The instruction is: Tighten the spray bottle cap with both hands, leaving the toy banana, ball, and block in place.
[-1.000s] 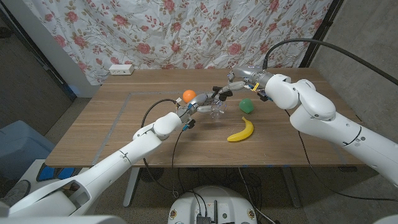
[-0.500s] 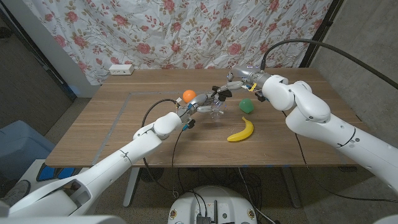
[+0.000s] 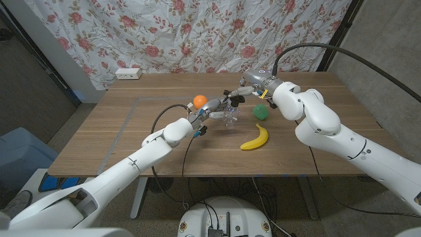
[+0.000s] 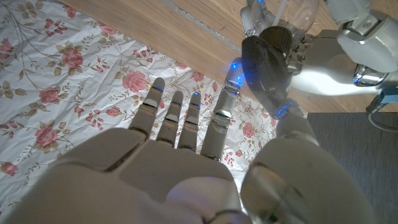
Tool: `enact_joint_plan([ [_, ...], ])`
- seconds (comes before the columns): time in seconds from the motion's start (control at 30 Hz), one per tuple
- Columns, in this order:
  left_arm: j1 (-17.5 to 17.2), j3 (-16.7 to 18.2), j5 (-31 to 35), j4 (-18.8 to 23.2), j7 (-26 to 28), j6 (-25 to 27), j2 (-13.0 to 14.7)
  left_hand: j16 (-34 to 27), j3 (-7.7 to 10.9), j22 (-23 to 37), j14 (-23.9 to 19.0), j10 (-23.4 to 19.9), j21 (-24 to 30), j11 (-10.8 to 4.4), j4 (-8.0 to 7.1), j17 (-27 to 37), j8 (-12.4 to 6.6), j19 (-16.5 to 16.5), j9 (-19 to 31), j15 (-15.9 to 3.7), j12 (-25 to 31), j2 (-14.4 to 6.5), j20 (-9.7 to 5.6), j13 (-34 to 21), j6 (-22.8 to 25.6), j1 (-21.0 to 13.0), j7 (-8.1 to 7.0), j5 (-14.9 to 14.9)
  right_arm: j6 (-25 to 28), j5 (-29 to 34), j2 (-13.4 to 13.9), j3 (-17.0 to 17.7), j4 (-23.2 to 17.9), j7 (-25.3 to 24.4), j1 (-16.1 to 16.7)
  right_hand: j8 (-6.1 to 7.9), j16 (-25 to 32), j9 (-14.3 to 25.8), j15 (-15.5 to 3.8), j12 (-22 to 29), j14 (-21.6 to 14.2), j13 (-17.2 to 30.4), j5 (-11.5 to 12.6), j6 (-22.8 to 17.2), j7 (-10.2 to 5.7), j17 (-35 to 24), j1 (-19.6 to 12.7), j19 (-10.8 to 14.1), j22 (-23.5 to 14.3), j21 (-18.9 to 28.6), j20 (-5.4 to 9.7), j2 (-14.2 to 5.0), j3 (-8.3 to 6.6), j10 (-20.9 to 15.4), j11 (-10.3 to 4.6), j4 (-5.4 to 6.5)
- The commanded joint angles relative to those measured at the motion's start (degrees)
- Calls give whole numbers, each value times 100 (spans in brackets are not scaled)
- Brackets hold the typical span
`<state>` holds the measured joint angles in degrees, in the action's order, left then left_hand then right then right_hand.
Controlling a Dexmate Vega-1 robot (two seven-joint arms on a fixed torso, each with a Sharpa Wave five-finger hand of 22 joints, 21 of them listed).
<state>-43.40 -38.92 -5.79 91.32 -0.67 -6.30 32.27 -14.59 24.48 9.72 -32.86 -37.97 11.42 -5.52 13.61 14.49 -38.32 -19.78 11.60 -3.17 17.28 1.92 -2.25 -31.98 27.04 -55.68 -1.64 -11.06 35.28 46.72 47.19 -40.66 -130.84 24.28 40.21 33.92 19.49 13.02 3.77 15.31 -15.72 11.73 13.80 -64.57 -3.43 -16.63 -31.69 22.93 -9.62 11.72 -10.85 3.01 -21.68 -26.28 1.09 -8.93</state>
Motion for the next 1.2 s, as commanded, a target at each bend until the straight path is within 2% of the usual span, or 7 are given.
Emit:
enact_joint_plan([
  [0.03,15,-16,-16,-26,-14,-18,-24,28,433,26,-60,-164,-4,-128,-397,15,-725,-50,19,-525,21,-1130,-239,-12,605,885,98,-29,140,464,-200,-60,53,37,78,85,51,-21,-41,41,-107,-6,37,-195,-41,-29,-96,102,-15,17,6,33,-54,-148,-57,-26],
  [0.27,3,-18,-26,-35,-5,-39,-36,56,442,26,1,-174,-5,-113,-396,8,-725,-49,18,-492,18,-1133,-236,-13,615,889,116,-29,193,697,-301,-72,96,65,126,180,105,-89,-132,59,-256,-9,40,-515,-94,-24,-201,180,-17,7,72,19,-91,-352,-150,-54],
  [0.47,-1,-27,-31,-50,-13,-64,-46,60,449,26,-1,-179,-3,-113,-398,2,-726,-54,17,-491,13,-1135,-232,-11,627,897,126,-28,204,812,-373,-31,111,33,195,240,155,-133,-197,67,-383,-11,42,-733,-114,-23,-279,268,-18,11,121,-9,-122,-503,-156,-58],
  [1.2,25,-39,-62,-127,-56,-120,-83,60,480,26,4,-188,-5,-94,-400,0,-715,-53,17,-475,-1,-1170,-219,-13,631,893,140,-27,288,788,-576,136,120,17,336,342,291,-241,-390,84,-682,-21,42,-1271,-141,-45,-439,377,-21,-15,106,-231,-239,-878,-277,-22],
])
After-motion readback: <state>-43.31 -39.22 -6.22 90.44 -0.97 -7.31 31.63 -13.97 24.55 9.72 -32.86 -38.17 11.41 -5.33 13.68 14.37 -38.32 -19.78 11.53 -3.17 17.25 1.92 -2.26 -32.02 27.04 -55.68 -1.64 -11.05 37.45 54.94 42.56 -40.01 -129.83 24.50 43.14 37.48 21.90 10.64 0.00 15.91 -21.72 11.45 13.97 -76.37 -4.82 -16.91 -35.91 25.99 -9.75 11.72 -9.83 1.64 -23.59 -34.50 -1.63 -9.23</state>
